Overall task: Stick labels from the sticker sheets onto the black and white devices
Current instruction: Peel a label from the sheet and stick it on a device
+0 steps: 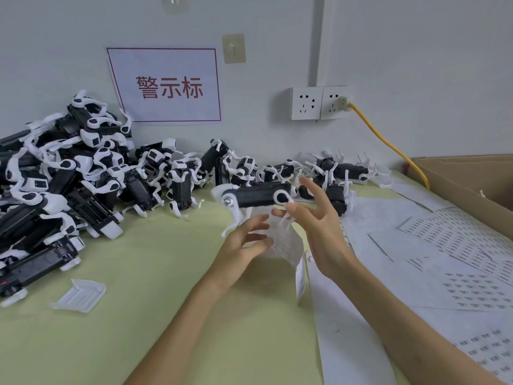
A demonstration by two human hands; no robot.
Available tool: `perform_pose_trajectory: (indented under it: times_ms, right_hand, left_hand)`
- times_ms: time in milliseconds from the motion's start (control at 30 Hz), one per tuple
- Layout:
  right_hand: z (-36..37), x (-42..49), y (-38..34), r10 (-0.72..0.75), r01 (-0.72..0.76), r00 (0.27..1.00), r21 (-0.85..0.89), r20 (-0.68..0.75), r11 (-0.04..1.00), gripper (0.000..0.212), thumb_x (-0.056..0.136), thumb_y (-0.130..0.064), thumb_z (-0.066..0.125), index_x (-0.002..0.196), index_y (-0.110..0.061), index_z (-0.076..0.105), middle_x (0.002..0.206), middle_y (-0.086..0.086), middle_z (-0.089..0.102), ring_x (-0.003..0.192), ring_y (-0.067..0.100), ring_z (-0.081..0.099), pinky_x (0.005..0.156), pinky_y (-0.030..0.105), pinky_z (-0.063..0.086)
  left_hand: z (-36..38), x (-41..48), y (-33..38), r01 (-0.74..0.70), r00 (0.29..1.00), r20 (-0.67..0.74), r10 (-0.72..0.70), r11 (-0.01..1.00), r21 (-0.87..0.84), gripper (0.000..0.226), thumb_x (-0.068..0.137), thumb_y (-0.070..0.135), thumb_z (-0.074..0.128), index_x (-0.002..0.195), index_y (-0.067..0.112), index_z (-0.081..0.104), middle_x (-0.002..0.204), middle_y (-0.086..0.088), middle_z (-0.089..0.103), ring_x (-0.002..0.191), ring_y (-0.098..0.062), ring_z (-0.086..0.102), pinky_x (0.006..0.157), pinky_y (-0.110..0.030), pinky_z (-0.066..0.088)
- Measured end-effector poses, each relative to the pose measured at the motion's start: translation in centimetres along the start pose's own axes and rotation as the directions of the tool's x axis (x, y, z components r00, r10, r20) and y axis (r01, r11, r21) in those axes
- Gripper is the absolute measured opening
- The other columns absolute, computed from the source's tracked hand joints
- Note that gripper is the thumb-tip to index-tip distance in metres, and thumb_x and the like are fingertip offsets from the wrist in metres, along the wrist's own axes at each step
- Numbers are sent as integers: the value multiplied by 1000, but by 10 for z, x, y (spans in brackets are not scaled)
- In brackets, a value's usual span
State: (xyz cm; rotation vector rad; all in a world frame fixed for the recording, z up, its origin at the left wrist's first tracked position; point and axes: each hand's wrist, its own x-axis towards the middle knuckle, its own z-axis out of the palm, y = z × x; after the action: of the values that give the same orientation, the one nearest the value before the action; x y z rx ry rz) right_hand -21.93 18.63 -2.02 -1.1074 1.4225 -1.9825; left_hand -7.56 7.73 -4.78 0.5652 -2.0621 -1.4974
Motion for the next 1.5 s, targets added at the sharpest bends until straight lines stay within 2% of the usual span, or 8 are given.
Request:
perform_pose_trajectory:
  times_ms: [133,333,433,533,700,800,1033,1500]
  right_hand:
    - [-9,7,-6,94,-86,995,212,-30,974,80,78,-35,74,151,-24,43,95,0,77,98,28,74,97,37,47]
    - [-7,3,-10,130,-151,987,261,97,954,73,81,-35,66,150,-23,44,109,7,66,82,25,66,96,38,46]
    - [-3,-1,-7,126,-155,981,200,150,968,88,70,-44,73,149,-27,38,81,-5,71,75,18,68,90,36,49]
    - [-2,0,-3,124,-157,976,181,181,971,93,71,-49,72,152,-25,35,70,-5,66,71,18,64,91,39,48]
    - [-3,0,2,98,-113,968,55,233,992,82,77,-52,72,150,-29,43,86,-3,65,95,19,66,92,36,53]
    - [-4,3,2,64,-76,990,92,129,993,62,82,-38,73,140,-28,55,100,-3,71,96,14,67,83,29,53]
    - [-17,9,-8,68,-80,996,260,55,962,7,86,-21,66,87,-15,71,79,4,63,67,16,54,71,27,46]
    - [-2,-1,-5,-54,62,971,-27,231,998,6,90,-10,67,85,-10,71,89,5,71,85,13,67,84,20,51]
  left_hand:
    - [-8,4,1,101,993,-32,-113,963,-250,33,103,4,43,107,13,74,104,-12,77,85,-23,73,78,-31,53]
    - [-15,0,18,223,973,192,-125,708,-670,57,91,50,44,108,9,79,116,-28,68,92,-38,70,85,-42,59]
    - [-16,-4,20,300,942,323,-91,660,-689,65,93,58,41,111,8,79,99,-22,72,93,-35,71,96,-47,50]
    - [-13,-7,21,347,916,393,-84,657,-669,56,86,55,69,113,6,76,93,-14,73,89,-33,70,96,-47,47]
    - [-10,-12,18,316,922,379,-77,715,-624,42,78,48,71,98,12,81,81,-13,71,84,-26,73,79,-32,59]
    - [-12,-9,17,286,947,310,-81,652,-702,45,78,47,70,103,11,80,79,-11,68,87,-28,70,86,-34,59]
    - [-12,-3,16,190,981,132,-140,605,-773,34,92,44,58,93,19,81,85,-4,67,79,-14,68,85,-34,49]
    - [-6,-7,16,165,982,175,-73,784,-599,49,89,54,61,113,12,62,91,-5,67,79,-16,65,68,-26,54]
